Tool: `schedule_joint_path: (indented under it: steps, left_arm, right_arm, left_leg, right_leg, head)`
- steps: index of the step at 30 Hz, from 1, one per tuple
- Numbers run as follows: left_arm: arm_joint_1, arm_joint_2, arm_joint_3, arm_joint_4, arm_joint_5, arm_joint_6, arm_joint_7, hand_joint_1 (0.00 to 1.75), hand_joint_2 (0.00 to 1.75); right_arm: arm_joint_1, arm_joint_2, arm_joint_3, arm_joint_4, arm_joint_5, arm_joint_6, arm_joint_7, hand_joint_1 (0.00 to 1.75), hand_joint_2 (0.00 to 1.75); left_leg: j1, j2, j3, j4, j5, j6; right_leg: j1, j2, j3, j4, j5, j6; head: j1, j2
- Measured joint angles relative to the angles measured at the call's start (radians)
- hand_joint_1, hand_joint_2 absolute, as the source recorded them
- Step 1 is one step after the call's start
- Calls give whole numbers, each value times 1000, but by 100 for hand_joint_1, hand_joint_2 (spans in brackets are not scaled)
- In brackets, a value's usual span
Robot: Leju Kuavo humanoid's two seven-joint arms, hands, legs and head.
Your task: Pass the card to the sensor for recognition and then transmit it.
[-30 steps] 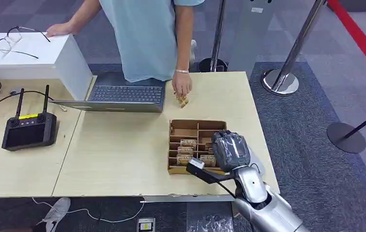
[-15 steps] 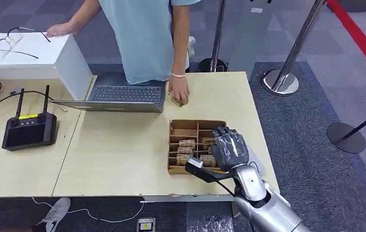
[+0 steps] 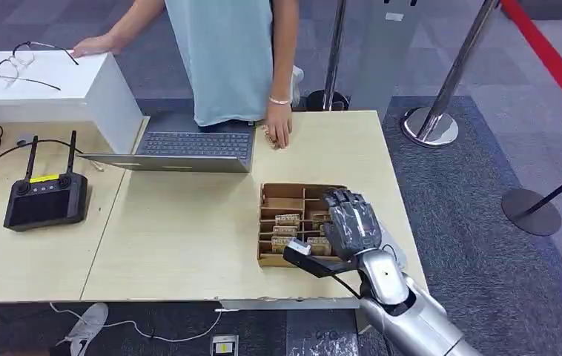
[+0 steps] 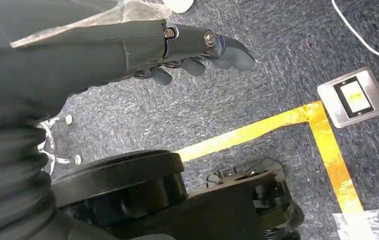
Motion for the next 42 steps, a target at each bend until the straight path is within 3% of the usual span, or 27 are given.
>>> schedule_joint_path:
  steps: [13, 25, 26, 27, 28, 42]
  left_arm:
    - [0, -1, 0, 0, 2, -7, 12, 0, 175]
    - [2, -5, 0, 0, 3, -8, 11, 0, 175]
    - [2, -5, 0, 0, 3, -7, 11, 0, 175]
    - [2, -5, 0, 0, 3, -6, 10, 0, 175]
    - [2, -5, 0, 0, 3, -6, 8, 0, 175]
    - [2, -5, 0, 0, 2, -2, 0, 0, 175]
  right_arm:
    - [-2, -35, 19, -47, 21, 153, 2, 66, 175]
    - [2, -70, 46, -68, 12, 167, 6, 73, 175]
    - [4, -71, 47, -68, 10, 167, 6, 129, 175]
    - [4, -72, 49, -68, 10, 167, 6, 157, 175]
    - [6, -72, 51, -68, 8, 166, 7, 175, 175]
    - [16, -74, 55, -68, -22, 114, 12, 175, 175]
  left_leg:
    - [0, -1, 0, 0, 0, 0]
    - [0, 0, 0, 0, 0, 0]
    - [0, 0, 0, 0, 0, 0]
    - [0, 0, 0, 0, 0, 0]
    - [0, 0, 0, 0, 0, 0]
    - [0, 0, -1, 0, 0, 0]
  right_leg:
    - [0, 0, 1, 0, 0, 0]
    - [0, 0, -1, 0, 1, 0]
    - [0, 0, -1, 0, 1, 0]
    - [0, 0, 0, 0, 1, 0]
    - [0, 0, 0, 0, 1, 0]
    - [0, 0, -1, 0, 1, 0]
  head:
    - [0, 0]
    - [0, 0]
    - [0, 0]
    - [0, 0]
    - [0, 0]
    - [0, 0]
